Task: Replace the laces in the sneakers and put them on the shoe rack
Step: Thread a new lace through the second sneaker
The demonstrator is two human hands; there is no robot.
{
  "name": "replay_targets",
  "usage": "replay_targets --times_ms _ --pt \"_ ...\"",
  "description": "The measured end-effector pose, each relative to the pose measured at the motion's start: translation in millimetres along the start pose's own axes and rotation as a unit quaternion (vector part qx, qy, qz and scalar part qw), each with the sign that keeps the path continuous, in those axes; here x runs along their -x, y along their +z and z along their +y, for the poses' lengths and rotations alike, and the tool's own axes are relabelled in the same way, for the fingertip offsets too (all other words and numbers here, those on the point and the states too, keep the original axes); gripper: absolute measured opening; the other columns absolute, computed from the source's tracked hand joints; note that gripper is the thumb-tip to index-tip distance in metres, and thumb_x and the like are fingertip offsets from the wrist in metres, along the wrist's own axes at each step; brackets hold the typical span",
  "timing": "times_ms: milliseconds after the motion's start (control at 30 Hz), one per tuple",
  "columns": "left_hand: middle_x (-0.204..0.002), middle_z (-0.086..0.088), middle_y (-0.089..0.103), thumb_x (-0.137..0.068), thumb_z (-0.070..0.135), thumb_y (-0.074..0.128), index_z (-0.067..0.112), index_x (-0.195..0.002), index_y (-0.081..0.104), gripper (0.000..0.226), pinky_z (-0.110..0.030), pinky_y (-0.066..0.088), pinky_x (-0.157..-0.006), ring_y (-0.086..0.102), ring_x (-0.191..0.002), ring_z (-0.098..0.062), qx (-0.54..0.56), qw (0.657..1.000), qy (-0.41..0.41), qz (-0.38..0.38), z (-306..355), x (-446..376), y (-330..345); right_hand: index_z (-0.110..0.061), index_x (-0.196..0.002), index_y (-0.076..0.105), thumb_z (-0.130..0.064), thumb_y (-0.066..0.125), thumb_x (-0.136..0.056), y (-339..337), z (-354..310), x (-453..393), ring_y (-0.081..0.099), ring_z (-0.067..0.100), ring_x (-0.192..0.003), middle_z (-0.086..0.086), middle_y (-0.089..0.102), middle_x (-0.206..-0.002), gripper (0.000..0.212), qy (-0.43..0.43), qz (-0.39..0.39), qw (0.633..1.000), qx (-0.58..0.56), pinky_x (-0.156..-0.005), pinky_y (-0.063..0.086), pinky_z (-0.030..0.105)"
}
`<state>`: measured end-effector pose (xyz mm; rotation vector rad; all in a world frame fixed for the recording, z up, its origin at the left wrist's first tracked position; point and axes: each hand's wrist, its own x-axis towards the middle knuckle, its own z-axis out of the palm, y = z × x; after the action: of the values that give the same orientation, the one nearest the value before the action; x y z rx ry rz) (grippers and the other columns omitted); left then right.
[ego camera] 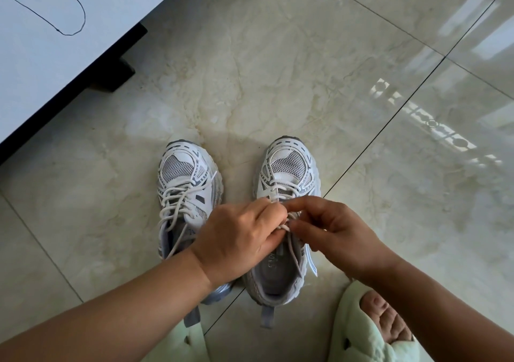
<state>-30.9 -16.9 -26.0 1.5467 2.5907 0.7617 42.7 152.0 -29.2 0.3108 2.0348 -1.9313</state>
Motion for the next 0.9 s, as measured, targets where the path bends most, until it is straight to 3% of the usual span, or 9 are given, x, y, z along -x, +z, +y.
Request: replay_targets --times_ms 100,233,367,467,567,667,800,900 --pt "-0.067 0.001 0.060 -0.087 0.030 0.054 0.019 -0.089 0.047 0.013 -0.028 0.043 -0.042 0.058 -0.053 -0.018 0.011 1.000 -0.020 0.010 -0.2 3.8 0.2 -0.032 -0.091 0.073 -0.021 0.063 -0.077 -4.2 -3.5 -3.9 0.055 0.013 -0.063 -0.003 0.064 -0.070 0.020 -0.052 0.004 0.996 0.073 -0.061 0.044 0.021" --pt "-0.069 0.002 0.064 -0.086 0.035 0.055 0.018 -0.093 0.050 0.019 -0.029 0.046 -0.042 0.060 -0.054 -0.018 0.013 0.999 -0.053 0.001 0.2 8.1 0.4 -0.024 -0.080 0.069 -0.025 0.065 -0.075 -5.7 -3.9 -9.2 0.049 0.008 -0.060 -0.010 0.049 -0.060 0.006 -0.054 0.009 0.981 0.187 -0.056 0.040 0.020" --pt "-0.064 0.007 0.060 -0.080 0.045 0.058 0.016 -0.074 0.062 0.029 -0.025 0.042 -0.041 0.054 -0.050 -0.010 0.032 0.994 -0.101 -0.007 -0.6 5.9 -7.8 -0.023 -0.070 0.054 -0.035 0.050 -0.073 -2.3 -6.0 -10.8 0.044 0.004 -0.058 -0.012 0.047 -0.063 0.013 -0.092 0.016 0.957 0.274 -0.054 0.030 0.012" --pt "-0.060 0.010 0.050 -0.083 0.045 0.061 0.018 -0.063 0.054 0.034 -0.026 0.039 -0.041 0.046 -0.049 -0.007 0.100 0.989 -0.109 -0.002 -4.6 8.4 -11.8 -0.020 -0.061 0.046 -0.033 0.045 -0.071 -2.2 -8.9 -11.6 0.034 0.001 -0.052 -0.013 0.039 -0.059 0.017 -0.137 0.013 0.940 0.314 -0.055 0.022 0.014" --pt "-0.070 0.010 0.046 -0.082 0.027 0.065 0.021 -0.055 0.037 0.038 -0.025 0.039 -0.050 0.050 -0.059 -0.009 0.248 0.957 -0.148 0.022 -2.4 6.8 -16.2 -0.021 -0.055 0.036 -0.030 0.047 -0.071 -4.0 -12.5 -12.6 0.030 0.010 -0.048 -0.010 0.034 -0.053 0.022 -0.159 0.023 0.935 0.317 -0.049 0.023 0.019" --pt "-0.078 -0.002 0.062 -0.076 0.009 0.063 0.017 -0.052 0.033 0.040 -0.016 0.041 -0.060 0.061 -0.069 -0.009 0.363 0.914 -0.181 0.020 6.6 1.2 -15.4 -0.021 -0.055 0.035 -0.026 0.055 -0.073 -8.1 -16.8 -12.3 0.033 0.011 -0.049 -0.010 0.034 -0.055 0.027 -0.179 0.036 0.942 0.283 -0.046 0.029 0.027" --pt "-0.063 0.004 0.063 -0.073 0.025 0.075 0.019 -0.057 0.056 0.025 -0.018 0.043 -0.055 0.057 -0.058 -0.007 0.454 0.849 -0.267 -0.049 6.4 -2.2 -15.8 -0.019 -0.061 0.047 -0.016 0.060 -0.076 -16.4 -23.9 -7.5 0.043 0.009 -0.057 -0.011 0.044 -0.061 0.020 -0.186 0.028 0.954 0.235 -0.052 0.037 0.027" --pt "-0.064 0.007 0.060 -0.069 0.020 0.081 0.018 -0.074 0.068 0.015 -0.019 0.043 -0.056 0.052 -0.059 -0.007 0.462 0.831 -0.294 -0.096 6.0 -3.3 -19.1 -0.017 -0.063 0.053 -0.012 0.064 -0.076 -15.8 -28.4 -3.5 0.047 0.008 -0.059 -0.009 0.049 -0.062 0.018 -0.187 0.008 0.954 0.236 -0.054 0.041 0.027"
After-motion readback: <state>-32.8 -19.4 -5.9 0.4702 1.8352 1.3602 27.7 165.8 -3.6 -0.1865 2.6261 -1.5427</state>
